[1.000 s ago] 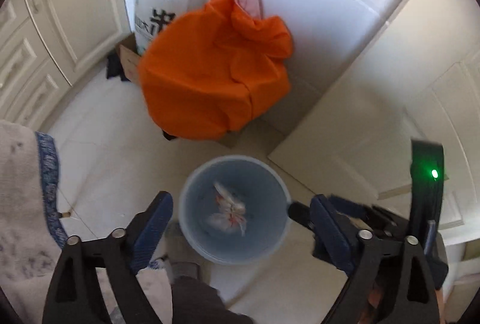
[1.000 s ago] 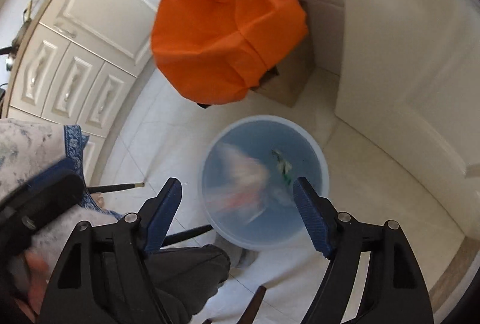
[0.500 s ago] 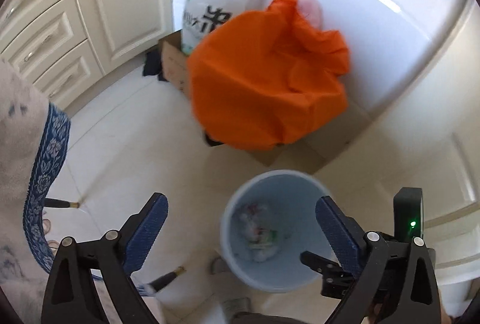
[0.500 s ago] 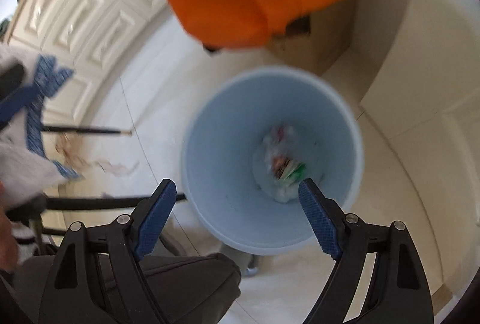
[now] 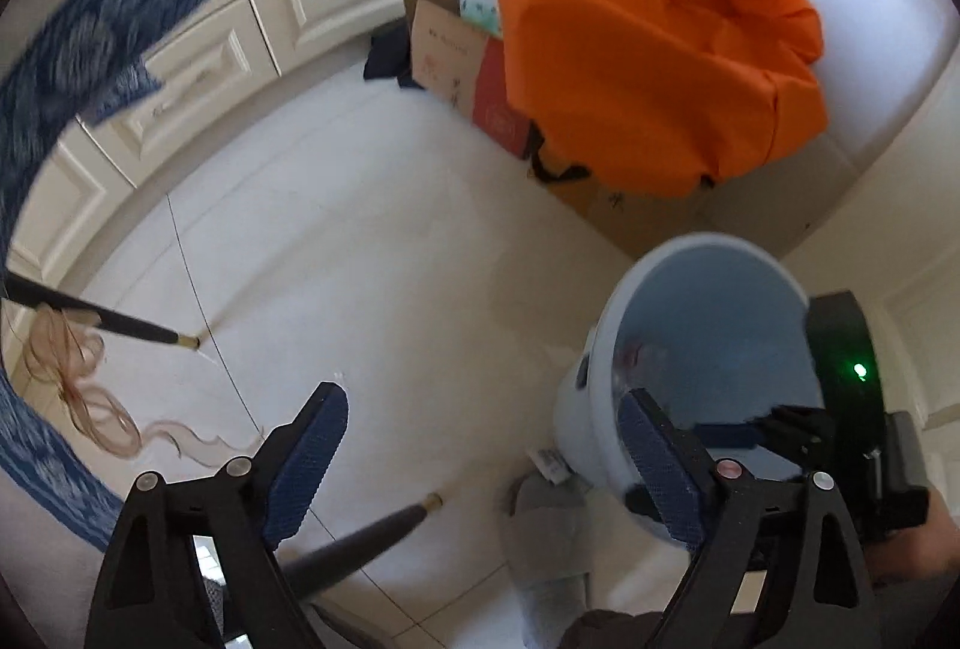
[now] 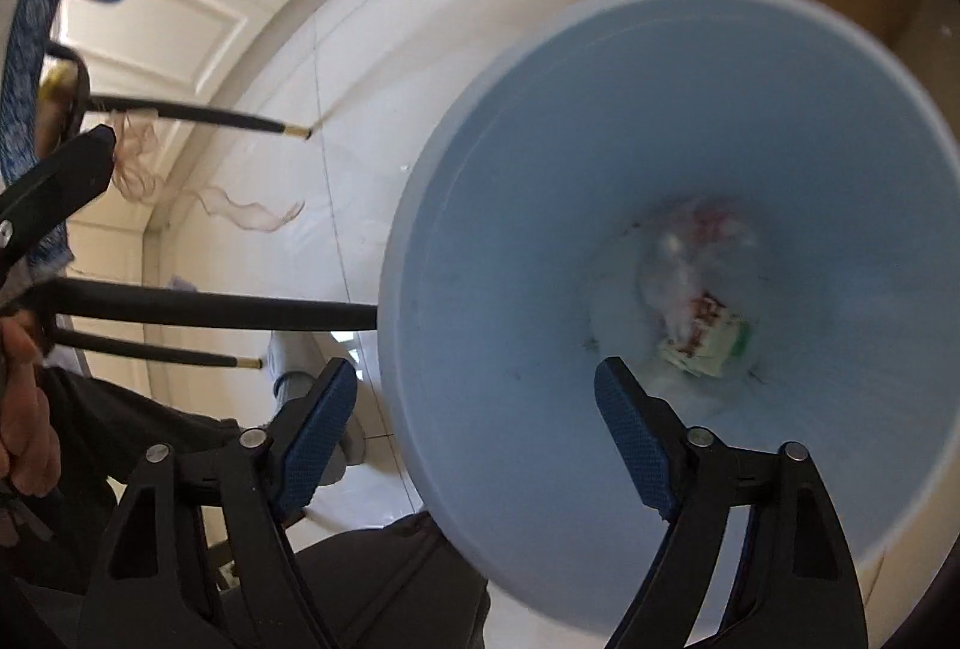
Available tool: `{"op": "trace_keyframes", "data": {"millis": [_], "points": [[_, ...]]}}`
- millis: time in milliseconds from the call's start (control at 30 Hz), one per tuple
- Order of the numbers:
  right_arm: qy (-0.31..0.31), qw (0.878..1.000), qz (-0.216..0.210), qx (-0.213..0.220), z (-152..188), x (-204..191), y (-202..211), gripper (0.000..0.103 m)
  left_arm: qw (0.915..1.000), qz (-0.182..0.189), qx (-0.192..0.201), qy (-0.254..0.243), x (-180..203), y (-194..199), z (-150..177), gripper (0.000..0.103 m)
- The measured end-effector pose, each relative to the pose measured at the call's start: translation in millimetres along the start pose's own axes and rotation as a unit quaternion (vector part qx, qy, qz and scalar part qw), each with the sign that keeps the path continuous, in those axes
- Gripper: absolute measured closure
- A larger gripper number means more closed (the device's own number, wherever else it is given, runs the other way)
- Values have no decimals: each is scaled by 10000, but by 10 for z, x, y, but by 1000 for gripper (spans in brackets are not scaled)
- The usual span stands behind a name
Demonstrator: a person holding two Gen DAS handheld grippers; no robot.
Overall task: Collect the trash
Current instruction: 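Lower the left tool to the floor and grasp a white wrapper strip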
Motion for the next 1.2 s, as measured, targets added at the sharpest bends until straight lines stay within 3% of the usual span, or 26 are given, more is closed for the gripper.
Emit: {"op": "trace_keyframes", "data": {"millis": [200, 333, 533, 667, 867, 1000, 1067, 1200], "points": [[454, 9983, 346, 134, -35, -212, -212, 26, 9997, -13, -176, 178, -71, -189, 242, 14], [572, 9954, 749, 154, -38, -164, -289, 40, 9993, 9, -158, 325, -112, -245, 323, 13], [537, 9942, 886, 281, -7, -97, -249, 36, 9981, 40, -410, 458, -302, -342, 482, 13], [537, 9913, 1168, 273, 38, -36, -210, 35, 9978, 111, -420, 498, -338, -383, 479, 13], [632, 9909, 1176, 168, 123, -6, -231, 35, 9967, 367, -432, 578, -321, -421, 520, 13], [518, 9905, 1252, 246, 140, 8, -218, 36, 9961, 381, -634, 488, -230, -678, 540, 12], [434, 9894, 1364, 237, 152, 49, -195, 37, 9916, 622, -828, 777, -279, -934, 555, 13], [419, 9867, 1546, 260, 182, 161, -143, 45, 9874, 711, -1049, 945, -307, -1384, 628, 15]]}}
Point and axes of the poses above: each gripper's, at about its wrist camera, not at the fingertips, and y roughly against the way its jaws point, x to its right, z to its underside, the point moved 3 cm from there along -y, roughly the way its jaws point, and after that the axes turned 11 degrees about z, right-handed, at the moved point
